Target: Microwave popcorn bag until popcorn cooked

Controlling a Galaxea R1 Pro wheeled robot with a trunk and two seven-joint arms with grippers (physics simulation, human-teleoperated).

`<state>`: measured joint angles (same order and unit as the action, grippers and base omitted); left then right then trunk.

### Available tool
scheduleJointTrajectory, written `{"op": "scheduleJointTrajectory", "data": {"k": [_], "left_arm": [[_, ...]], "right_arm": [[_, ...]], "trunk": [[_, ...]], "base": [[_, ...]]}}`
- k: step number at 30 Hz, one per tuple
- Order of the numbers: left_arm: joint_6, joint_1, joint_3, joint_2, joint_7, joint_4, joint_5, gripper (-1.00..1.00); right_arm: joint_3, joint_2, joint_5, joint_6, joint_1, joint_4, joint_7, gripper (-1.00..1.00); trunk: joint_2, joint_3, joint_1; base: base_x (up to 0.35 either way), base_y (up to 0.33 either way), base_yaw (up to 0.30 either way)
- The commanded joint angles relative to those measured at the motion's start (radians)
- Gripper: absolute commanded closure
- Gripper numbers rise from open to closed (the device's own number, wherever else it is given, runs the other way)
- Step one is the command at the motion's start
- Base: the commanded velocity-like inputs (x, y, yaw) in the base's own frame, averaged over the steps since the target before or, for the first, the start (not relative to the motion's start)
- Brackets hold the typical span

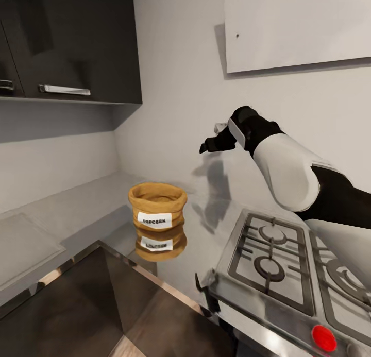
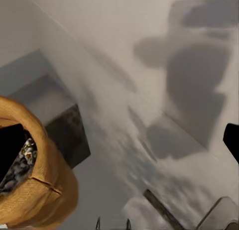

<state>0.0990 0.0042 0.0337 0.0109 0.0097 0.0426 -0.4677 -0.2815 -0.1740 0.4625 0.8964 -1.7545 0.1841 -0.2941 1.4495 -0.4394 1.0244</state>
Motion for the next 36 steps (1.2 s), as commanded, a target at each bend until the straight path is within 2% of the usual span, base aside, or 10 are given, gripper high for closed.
{"op": "scheduleJointTrajectory", "data": {"k": [1, 9, 11, 12, 14, 17, 19, 22, 30, 36], "left_arm": [[0.001, 0.000, 0.003, 0.000, 0.001, 0.002, 0.001, -1.00], [0.002, 0.000, 0.003, 0.000, 0.001, 0.002, 0.001, -1.00], [0.002, 0.000, 0.003, 0.000, 0.001, 0.002, 0.001, -1.00], [0.002, 0.000, 0.003, 0.000, 0.001, 0.002, 0.001, -1.00], [0.002, 0.000, 0.003, 0.000, 0.001, 0.002, 0.001, -1.00], [0.002, 0.000, 0.003, 0.000, 0.001, 0.002, 0.001, -1.00], [0.002, 0.000, 0.003, 0.000, 0.001, 0.002, 0.001, -1.00], [0.002, 0.000, 0.003, 0.000, 0.001, 0.002, 0.001, -1.00], [0.002, 0.000, 0.005, 0.000, 0.001, 0.002, 0.000, -1.00], [0.002, 0.000, 0.005, 0.000, 0.001, 0.002, -0.003, -1.00]], "right_arm": [[-0.005, -0.001, 0.011, 0.004, 0.000, -0.001, -0.007, -1.00], [-0.003, -0.001, 0.009, 0.003, 0.000, -0.011, -0.032, -1.00], [-0.001, -0.001, 0.037, -0.002, 0.000, -0.060, -0.122, -1.00], [-0.001, -0.001, 0.090, -0.010, 0.000, -0.076, -0.188, -1.00], [-0.001, -0.001, 0.261, -0.108, 0.000, -0.098, -0.385, -1.00], [-0.001, -0.001, 0.407, -0.226, 0.000, -0.154, -0.525, -1.00], [-0.002, -0.001, 0.446, -0.260, 0.000, -0.169, -0.550, -1.00], [-0.003, -0.001, 0.466, -0.280, 0.000, -0.175, -0.563, -1.00], [-0.008, -0.001, 0.465, -0.282, 0.000, -0.172, -0.567, -1.00], [-0.017, -0.001, 0.428, -0.283, 0.000, -0.164, -0.546, -1.00]], "trunk": [[0.000, -0.001, 0.001], [0.000, -0.001, 0.001], [0.000, -0.001, 0.001], [0.000, -0.001, 0.001], [0.000, -0.001, 0.001], [0.000, -0.001, 0.001], [0.000, -0.001, 0.001], [0.000, -0.001, 0.001], [0.000, -0.001, 0.001], [0.000, -0.001, 0.001]], "base": [[0.322, 0.000, 0.000], [0.140, 0.000, 0.000], [0.001, 0.000, 0.000], [0.000, 0.000, 0.000], [0.000, 0.000, 0.000], [0.000, 0.000, 0.000], [0.000, 0.000, 0.000], [0.000, 0.000, 0.000], [0.000, 0.000, 0.000], [0.000, 0.000, 0.000]]}}
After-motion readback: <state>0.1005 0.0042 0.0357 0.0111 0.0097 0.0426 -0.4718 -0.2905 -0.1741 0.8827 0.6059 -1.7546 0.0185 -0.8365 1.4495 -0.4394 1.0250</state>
